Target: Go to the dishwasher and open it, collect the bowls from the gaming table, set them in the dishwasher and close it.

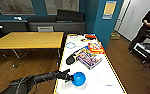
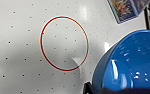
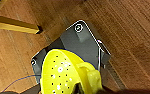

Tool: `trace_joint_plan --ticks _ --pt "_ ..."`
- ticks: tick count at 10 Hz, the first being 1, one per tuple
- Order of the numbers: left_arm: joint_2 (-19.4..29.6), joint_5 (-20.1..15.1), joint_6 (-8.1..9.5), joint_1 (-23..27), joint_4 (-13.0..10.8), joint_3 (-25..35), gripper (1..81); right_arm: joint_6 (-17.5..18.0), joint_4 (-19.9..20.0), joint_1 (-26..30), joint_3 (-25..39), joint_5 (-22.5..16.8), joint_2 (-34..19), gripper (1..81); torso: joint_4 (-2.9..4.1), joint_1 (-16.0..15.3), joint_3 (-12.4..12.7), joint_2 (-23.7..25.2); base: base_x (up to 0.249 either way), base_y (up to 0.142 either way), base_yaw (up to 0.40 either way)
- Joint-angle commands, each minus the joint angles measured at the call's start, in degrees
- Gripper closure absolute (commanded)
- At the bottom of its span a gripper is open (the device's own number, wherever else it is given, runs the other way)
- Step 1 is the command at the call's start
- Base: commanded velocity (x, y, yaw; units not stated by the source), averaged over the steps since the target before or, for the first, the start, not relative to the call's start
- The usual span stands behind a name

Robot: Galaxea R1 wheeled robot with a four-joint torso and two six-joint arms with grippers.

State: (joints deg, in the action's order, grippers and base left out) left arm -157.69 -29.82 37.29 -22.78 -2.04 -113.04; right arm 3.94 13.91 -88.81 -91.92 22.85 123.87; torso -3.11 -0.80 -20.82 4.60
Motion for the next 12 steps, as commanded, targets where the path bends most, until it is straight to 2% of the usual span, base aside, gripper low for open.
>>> trace_joint_plan --ticks 1,2,3,4,5,7,8,10,12 --pt "21.4 -2.0 0.24 11.0 -0.2 28.7 81.1 0.1 -1.1 -0.6 1.0 -5.4 -2.5 81.1 0.00 0.0 0.0 0.0 0.000 0.000 0.000" --pt "27.7 -1.7 0.24 9.0 -0.2 34.9 81.1 -0.4 -1.2 -1.5 0.7 -5.4 -2.3 81.1 0.00 0.0 0.0 0.0 0.000 0.000 0.000" --pt "33.1 -1.3 0.06 6.2 -1.5 39.3 81.1 -0.5 -1.3 -2.3 0.7 -5.4 -2.4 81.1 0.00 0.0 0.0 0.0 0.000 0.000 0.000" --pt "37.9 -1.0 0.15 2.6 -4.5 42.9 81.1 -0.5 -1.3 -2.8 0.8 -5.3 -2.6 81.1 0.00 0.0 0.0 0.0 0.000 0.000 0.000" --pt "42.8 1.1 0.06 -1.6 -7.0 46.1 81.1 -0.6 -1.3 -3.3 0.8 -5.3 -2.8 81.1 0.00 0.0 0.0 0.0 0.000 0.000 0.000" --pt "49.1 8.7 0.06 -14.1 -13.0 48.9 81.1 -0.6 -1.3 -4.1 0.5 -4.8 -2.6 81.1 0.00 0.0 0.0 0.0 0.000 0.000 0.000" --pt "50.1 12.9 0.06 -19.9 -14.7 48.1 81.1 -0.6 -1.3 -4.1 -0.2 -4.7 -2.1 81.1 0.00 0.0 0.0 0.0 0.000 0.000 0.000" --pt "49.1 17.1 -0.11 -29.0 -15.0 44.3 81.1 -0.6 -1.3 -4.1 -0.6 -4.7 -1.5 81.1 0.00 0.0 0.0 0.0 0.000 0.000 0.000" --pt "44.2 22.6 -0.38 -35.9 -15.2 38.7 81.1 -0.5 -1.3 -4.6 -0.4 -4.9 -1.1 81.1 0.00 0.0 0.0 0.0 0.000 0.000 0.000"
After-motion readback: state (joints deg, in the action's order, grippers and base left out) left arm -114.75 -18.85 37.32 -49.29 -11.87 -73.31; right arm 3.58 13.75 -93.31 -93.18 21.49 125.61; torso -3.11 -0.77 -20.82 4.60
